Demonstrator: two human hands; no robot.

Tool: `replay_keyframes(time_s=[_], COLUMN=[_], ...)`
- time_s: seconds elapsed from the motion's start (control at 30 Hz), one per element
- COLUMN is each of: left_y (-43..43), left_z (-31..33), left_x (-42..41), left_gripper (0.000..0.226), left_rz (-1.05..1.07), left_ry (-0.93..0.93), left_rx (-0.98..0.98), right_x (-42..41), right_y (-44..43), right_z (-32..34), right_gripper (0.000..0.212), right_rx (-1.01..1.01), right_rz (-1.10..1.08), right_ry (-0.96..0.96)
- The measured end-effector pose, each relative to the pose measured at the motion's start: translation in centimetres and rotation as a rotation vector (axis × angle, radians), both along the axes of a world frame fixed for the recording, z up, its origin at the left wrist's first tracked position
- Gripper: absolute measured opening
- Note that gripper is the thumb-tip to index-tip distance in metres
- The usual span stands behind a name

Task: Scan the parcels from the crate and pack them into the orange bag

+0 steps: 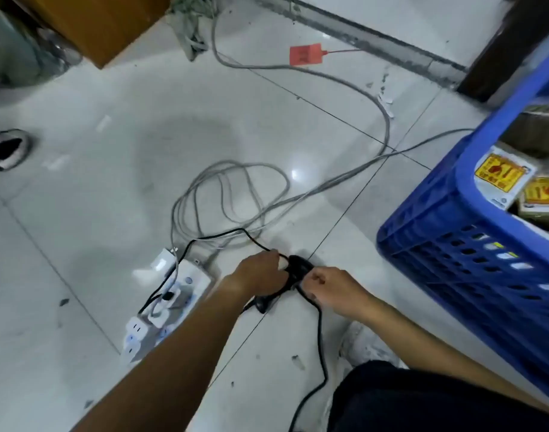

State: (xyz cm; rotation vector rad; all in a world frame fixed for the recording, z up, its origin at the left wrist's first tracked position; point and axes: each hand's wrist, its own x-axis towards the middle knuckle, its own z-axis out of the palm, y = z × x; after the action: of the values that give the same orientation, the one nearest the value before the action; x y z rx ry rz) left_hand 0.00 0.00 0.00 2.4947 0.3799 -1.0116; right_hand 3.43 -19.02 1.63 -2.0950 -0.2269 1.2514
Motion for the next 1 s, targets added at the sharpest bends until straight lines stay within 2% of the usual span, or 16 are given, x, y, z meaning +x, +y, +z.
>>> replay_keyframes(time_s=[0.13, 0.33, 0.53, 0.77, 0.83, 0.9, 1.0], left_y=[-0.9, -1.2, -0.9, -2.3, -3.0, -3.7, -5.0], left_z=[-2.3, -3.1, -1.5, 4.9, 7.3, 10.0, 14.3], left_x=[-1.6, -0.9, 0.5, 3.1, 4.2, 5.5, 7.2], left_gripper=[0.059, 0.042, 0.042, 0.039, 0.029, 0.015, 0.017], left_rz=[-0.027, -0.075, 0.097, 0.307, 0.341, 0.32, 0.347], left_ry=[0.008, -0.038, -0.034, -0.225, -0.292, -0.369, -0.472], left_rx=[0.064, 0.091, -0.03, -0.15, -0.206, -0.223, -0.267], right_x=[-0.4, -0.4, 0.6, 3.4, 4.4, 5.3, 6.5], right_y=[0.2, 0.3, 0.6, -0.1, -0.7, -1.3, -2.4], right_z=[-1.0, -1.1, 0.4, 5.6, 7.4, 9.5, 13.7], right_gripper=[0.02, 0.024, 0.023, 0.024, 0.025, 0.033, 0.043], right_rx=[0.014, -0.003, -0.033, -0.032, -0.017, 0.007, 0.053], right_rz=[-0.056, -0.054, -0.037, -0.044, -0.099, -0.154, -0.204], right_ry=[-0.053, -0.098, -0.142, -0.18, -0.184, -0.193, -0.23])
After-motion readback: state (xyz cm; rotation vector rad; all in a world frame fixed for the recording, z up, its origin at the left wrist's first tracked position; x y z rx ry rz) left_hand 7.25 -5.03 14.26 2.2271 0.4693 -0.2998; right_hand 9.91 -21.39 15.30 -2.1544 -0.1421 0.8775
